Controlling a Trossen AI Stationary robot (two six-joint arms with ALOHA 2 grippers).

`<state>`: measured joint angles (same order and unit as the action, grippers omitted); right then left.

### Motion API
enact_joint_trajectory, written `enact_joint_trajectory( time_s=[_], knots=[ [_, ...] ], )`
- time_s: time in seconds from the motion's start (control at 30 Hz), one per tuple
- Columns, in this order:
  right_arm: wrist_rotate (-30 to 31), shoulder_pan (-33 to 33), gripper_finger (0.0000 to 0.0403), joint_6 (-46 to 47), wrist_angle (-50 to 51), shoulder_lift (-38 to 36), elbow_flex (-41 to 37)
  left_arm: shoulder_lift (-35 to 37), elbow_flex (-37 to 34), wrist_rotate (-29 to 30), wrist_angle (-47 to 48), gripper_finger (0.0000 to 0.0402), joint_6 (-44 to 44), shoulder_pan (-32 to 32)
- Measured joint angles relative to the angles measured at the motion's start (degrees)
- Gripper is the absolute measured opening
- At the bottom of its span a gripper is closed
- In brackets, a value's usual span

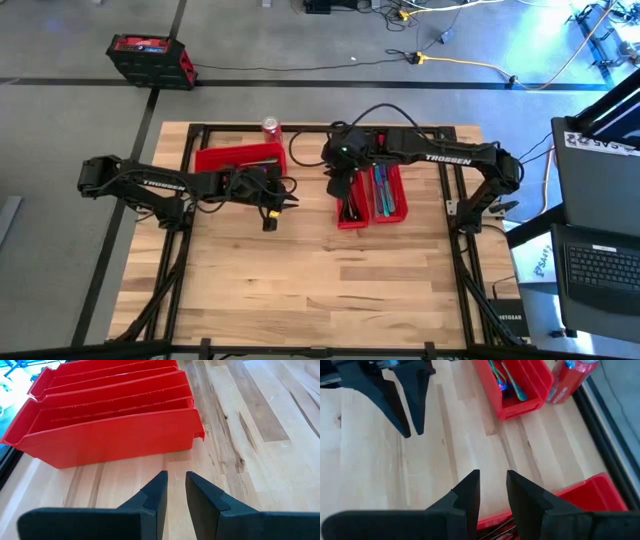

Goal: Sort silverware
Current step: Adjust the red bins

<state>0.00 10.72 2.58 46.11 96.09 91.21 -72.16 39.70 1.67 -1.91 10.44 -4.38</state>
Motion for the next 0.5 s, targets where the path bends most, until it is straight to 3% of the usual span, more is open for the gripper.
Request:
enact_joint_trajectory(
  time_s=[0.2, 0.5],
  knots=[
    [0.18, -0.3, 0.0081, 7.32, 2.37, -0.83, -0.04, 0.0, 0.0, 0.0, -0.42, 0.0056, 0.0, 0.0],
    [5.2, -4.04, 0.0081, 7.64, 5.45, -4.69, -0.04, 0.0, 0.0, 0.9, -0.19, 0.0056, -1.68, 0.01]
  ],
)
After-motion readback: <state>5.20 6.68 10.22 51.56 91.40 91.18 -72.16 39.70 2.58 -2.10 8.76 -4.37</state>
